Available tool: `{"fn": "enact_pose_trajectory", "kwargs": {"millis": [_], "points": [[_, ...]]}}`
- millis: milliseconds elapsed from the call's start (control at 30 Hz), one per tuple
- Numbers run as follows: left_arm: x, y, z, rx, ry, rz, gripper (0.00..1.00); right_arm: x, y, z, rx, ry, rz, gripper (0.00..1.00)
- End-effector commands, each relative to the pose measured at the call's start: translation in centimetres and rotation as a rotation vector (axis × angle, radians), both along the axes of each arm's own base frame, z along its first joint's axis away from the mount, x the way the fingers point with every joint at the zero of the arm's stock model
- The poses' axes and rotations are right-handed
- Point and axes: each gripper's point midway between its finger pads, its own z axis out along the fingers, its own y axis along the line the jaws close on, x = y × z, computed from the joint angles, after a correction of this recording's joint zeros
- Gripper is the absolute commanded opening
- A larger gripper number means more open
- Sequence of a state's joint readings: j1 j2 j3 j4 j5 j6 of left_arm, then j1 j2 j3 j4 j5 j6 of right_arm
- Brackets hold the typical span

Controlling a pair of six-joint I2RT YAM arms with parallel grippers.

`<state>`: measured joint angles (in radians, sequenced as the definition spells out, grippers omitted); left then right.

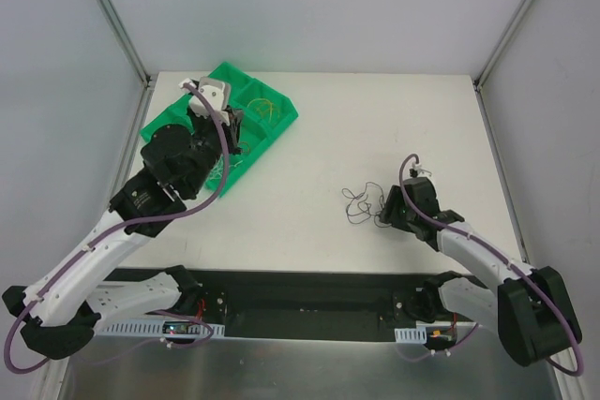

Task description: Untangle the cables

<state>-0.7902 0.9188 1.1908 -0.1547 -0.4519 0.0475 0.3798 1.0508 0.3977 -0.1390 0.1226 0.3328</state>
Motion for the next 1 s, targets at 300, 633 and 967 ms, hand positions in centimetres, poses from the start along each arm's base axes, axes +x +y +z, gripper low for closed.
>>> {"fn": "enact_pose_trajectory", "kwargs": {"millis": [300,633,967], "points": [[-2.1,-16.5,-12.4,-0.041,0.577,-0.653,0.68,0.0,-0.3,4.5,0.001,-0.076,0.024,0.72],[2.2,-26.1,-23.0,-0.022,0.88,-0.761,0.7,-0.9,-1.8,6.7,0.007,-0.176,-0.031,0.69],[2.4,-30.7,-30.1,0.01,1.013,-0.813,0.63,-1.4,-1.2,5.7,0.018,-0.14,0.012,0.69]]}}
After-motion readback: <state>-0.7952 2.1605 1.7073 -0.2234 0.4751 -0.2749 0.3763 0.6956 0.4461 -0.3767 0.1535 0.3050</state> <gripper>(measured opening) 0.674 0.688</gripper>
